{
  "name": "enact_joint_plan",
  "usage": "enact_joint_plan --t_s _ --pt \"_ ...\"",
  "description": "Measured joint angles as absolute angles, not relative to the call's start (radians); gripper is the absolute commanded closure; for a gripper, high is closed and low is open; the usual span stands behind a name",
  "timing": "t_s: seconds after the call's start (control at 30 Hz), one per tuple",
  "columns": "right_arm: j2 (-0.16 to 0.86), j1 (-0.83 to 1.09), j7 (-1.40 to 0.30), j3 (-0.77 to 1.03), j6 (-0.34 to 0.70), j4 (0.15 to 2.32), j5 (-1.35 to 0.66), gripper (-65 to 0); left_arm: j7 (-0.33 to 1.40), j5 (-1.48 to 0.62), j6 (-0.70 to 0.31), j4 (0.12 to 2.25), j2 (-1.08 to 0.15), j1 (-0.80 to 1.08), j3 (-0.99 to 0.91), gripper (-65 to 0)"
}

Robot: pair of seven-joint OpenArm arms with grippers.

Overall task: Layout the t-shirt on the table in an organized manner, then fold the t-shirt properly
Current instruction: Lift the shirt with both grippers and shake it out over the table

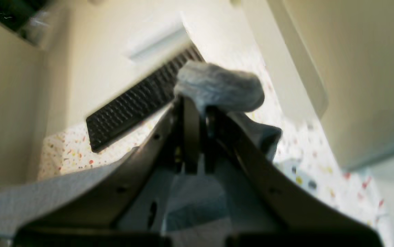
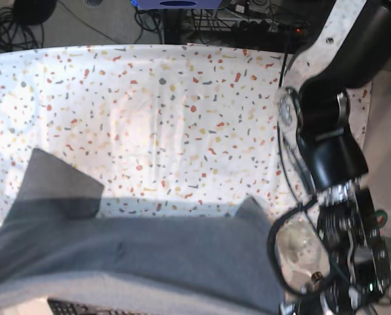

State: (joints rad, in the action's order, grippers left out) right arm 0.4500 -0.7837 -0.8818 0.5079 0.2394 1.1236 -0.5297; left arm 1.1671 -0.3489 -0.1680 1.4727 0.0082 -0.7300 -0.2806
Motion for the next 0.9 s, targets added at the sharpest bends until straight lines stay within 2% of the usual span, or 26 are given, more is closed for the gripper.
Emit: enact_joint_plan --t_s 0.23,0.4,0.5,0.67,0.8,0.9 --pt "0.543 -0.965 -0.944 0.453 0.234 1.177 -0.521 0.0 1.164 -0.367 -0.157 1.473 0.071 -0.913 -0.279 0.0" --pt "0.561 -0.931 -1.045 0.465 0.236 1.355 -0.543 0.0 1.156 -0.363 -0.157 1.534 0.081 -0.891 -0.341 0.0" --pt "0.530 -0.762 -1.091 0.554 0.234 1.469 -0.532 0.0 1.152 -0.347 -0.155 1.598 0.078 -0.754 -0.347 0.0" --pt "0.375 -0.408 -1.104 0.737 0.248 1.537 -0.529 0.0 1.169 -0.364 -0.160 1.692 0.083 -0.429 -0.336 0.0" --pt "0.282 -0.195 -0.916 0.796 0.254 1.464 -0.539 0.0 1.153 -0.349 -0.162 1.701 0.067 -0.195 -0.348 0.0" --pt "0.242 -0.058 -0.796 0.799 0.241 1.369 -0.524 0.0 1.057 -0.354 -0.160 1.694 0.049 -0.045 -0.345 0.0"
